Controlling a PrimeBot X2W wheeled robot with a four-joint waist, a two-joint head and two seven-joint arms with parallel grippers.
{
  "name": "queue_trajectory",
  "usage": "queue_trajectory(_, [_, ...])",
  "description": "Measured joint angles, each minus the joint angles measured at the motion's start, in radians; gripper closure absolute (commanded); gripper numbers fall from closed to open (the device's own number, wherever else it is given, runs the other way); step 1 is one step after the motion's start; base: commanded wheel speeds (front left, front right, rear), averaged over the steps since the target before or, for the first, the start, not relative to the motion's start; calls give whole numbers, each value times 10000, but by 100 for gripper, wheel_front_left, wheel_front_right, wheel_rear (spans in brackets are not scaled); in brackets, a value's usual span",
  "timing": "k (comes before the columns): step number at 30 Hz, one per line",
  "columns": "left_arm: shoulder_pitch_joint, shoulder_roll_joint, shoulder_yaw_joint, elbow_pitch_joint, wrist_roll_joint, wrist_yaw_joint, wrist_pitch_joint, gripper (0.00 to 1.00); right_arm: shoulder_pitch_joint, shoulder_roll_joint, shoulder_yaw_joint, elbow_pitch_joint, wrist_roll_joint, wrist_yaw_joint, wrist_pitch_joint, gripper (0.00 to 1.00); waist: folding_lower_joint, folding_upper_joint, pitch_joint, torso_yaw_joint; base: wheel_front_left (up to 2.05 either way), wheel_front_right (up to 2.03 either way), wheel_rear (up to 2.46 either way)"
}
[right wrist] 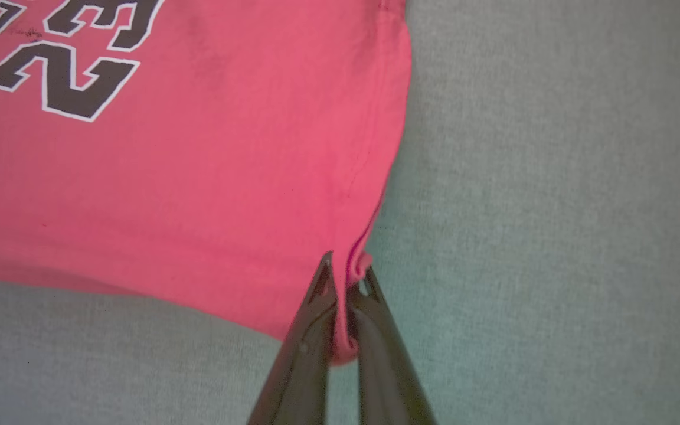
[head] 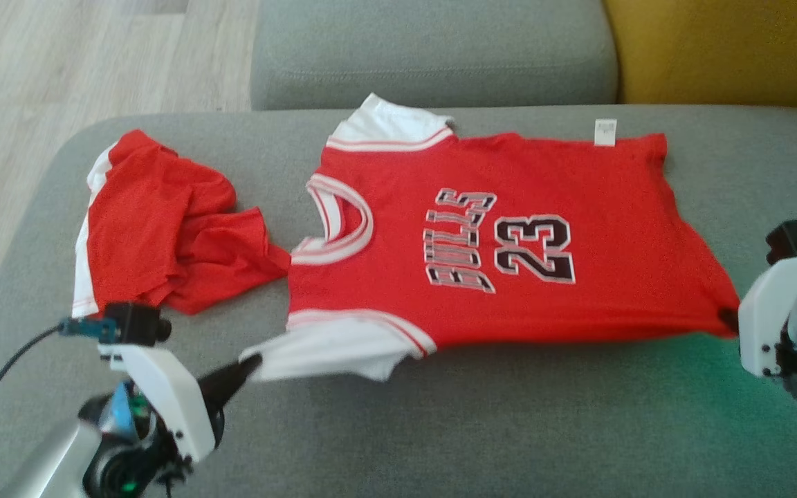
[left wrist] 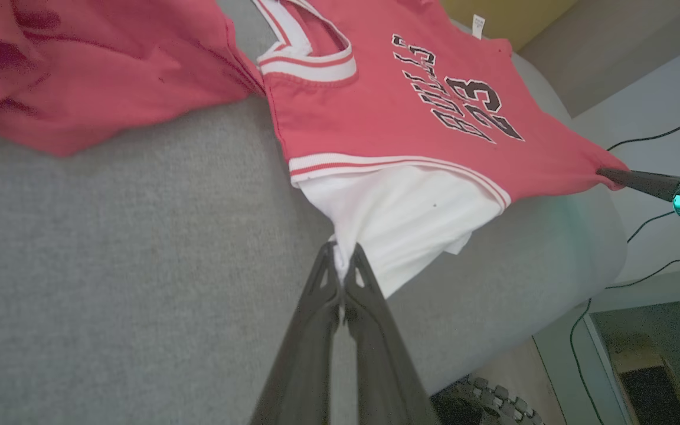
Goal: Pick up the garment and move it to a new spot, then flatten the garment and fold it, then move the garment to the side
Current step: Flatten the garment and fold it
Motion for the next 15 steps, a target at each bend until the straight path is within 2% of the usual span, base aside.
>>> queue_trajectory(10, [1480,756,-19,-1835,-1356,412,1714,100,1243,-867,593,-1338,1244,0,1795,100,0,0,-434,-209,0,0,0])
queue_trajectory(15, [2149,1281,-96,-2658,-1776,575,2376,100,1917,-1062,656,-2042,1488,0,2516,100,0,0,-534,-288,0,0,0])
